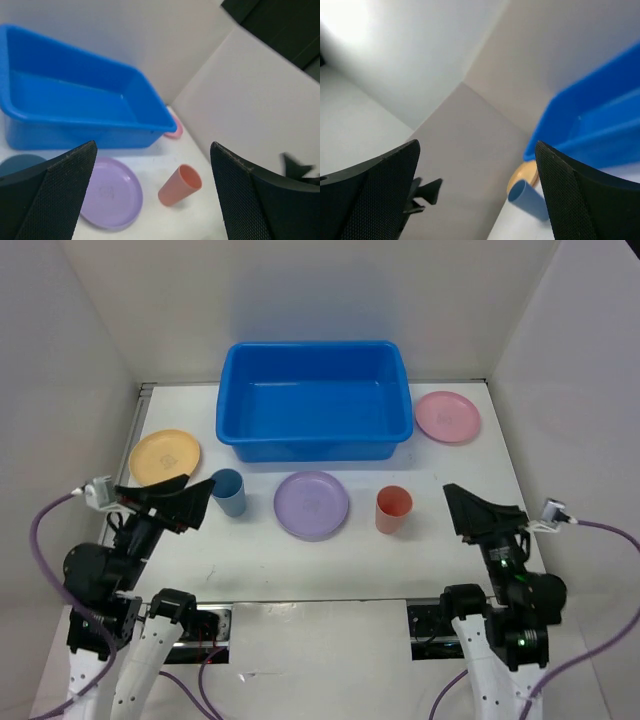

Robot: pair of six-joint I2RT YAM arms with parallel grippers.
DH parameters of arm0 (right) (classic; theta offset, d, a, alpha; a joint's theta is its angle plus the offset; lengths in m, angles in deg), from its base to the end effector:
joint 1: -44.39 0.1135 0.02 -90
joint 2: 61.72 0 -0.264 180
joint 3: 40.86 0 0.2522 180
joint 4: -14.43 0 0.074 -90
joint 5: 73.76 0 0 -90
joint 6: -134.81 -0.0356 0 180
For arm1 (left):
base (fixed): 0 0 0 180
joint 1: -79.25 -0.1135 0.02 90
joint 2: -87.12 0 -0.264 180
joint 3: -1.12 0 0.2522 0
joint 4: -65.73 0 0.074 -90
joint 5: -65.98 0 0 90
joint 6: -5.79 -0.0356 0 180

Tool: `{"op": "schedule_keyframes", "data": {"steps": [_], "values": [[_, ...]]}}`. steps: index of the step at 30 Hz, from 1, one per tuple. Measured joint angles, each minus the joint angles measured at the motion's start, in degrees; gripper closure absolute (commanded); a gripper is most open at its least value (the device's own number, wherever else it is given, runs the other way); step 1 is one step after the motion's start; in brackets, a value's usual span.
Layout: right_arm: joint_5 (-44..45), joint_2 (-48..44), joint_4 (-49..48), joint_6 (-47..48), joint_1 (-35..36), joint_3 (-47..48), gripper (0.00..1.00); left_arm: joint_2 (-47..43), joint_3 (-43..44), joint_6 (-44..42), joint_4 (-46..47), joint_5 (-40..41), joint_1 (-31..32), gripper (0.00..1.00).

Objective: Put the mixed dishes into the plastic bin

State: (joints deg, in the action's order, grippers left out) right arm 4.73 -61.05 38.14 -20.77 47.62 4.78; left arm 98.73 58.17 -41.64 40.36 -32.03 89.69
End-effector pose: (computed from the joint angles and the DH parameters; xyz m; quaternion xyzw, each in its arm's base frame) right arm 0.0355 0.0091 0.3343 0.2199 0.5234 0.5107 0.6456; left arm 0.0394 -0.0123 0.3838 -0.1032 0.5652 -0.4006 0.7137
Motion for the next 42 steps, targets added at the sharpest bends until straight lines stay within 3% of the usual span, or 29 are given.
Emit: {"op": "schedule_keyframes", "data": {"steps": [4,13,14,15,17,19,21,22,23,25,26,27,28,31,33,38,42], "values": [[-0.9,-0.46,-0.22,9.4,-0.02,7.56,0.0,5.07,0.04,-0.57,-0.63,-2.58,-0.17,0.0],[-9.27,-0.44,0.63,14.47,-0.55,2.97,0.0,6.56,6.34,-2.36,-4.2,-4.57,-0.2,0.0],[-9.62,-0.44,1.07,14.49,-0.55,2.75,0.04,6.75,7.06,-2.43,-4.48,-4.94,-0.2,0.03],[-9.75,-0.44,1.53,14.82,-0.55,2.73,0.39,7.04,7.69,-2.71,-4.87,-5.55,-0.2,0.32],[-9.49,-0.44,3.04,16.24,-0.59,3.17,0.64,7.63,8.44,-3.37,-5.31,-6.97,-0.2,0.55],[-8.07,-0.44,6.43,17.81,-0.94,4.42,0.86,7.45,8.55,-3.87,-6.47,-7.91,-0.2,0.68],[-5.79,-0.22,10.43,19.47,-1.51,6.6,0.85,6.19,8.55,-4.26,-7.98,-8.15,-0.2,0.68],[-4.79,0.61,11.91,20.24,-1.64,8.11,0.8,5.25,8.55,-4.7,-8.61,-8.68,-0.2,0.51],[-4.37,1.73,12.28,20.65,-1.66,9.07,0.76,4.87,8.55,-5.25,-8.9,-9.2,-0.2,0.4],[-3.17,5.42,12.28,21.79,-1.9,10.43,0.53,5.51,8.81,-5.38,-9.14,-11.1,-0.2,0.36],[-2.6,7.98,11.98,21.97,-2.05,10.78,0.32,6.62,9.05,-5.25,-9.22,-12.48,-0.2,0.37],[-2.19,10.78,11.58,22.1,-2.12,10.91,0.32,8.44,9.35,-5.31,-9.29,-13.9,-0.2,0.39],[-1.57,14.58,11.15,22.64,-2.16,10.99,0.19,10.75,9.86,-5.57,-9.42,-15.32,-0.2,0.39],[0.68,28.02,9.94,23.17,-2.29,11.96,0.08,18.29,11.82,-7.54,-9.97,-17.42,-0.2,0.37],[2.8,37.68,8.44,22.95,-2.47,13.68,0.07,22.47,14.62,-8.57,-10.95,-17.51,-0.2,0.25],[2.73,59.32,2.38,20.31,-6.91,19.8,0.08,29.97,22.71,-11.28,-10.47,-15.78,-0.2,0.1],[0.87,74.16,-3.13,16.94,-11.98,24.22,0.12,34.4,26.88,-12.87,-9.88,-14.51,-0.22,0.07]]}}
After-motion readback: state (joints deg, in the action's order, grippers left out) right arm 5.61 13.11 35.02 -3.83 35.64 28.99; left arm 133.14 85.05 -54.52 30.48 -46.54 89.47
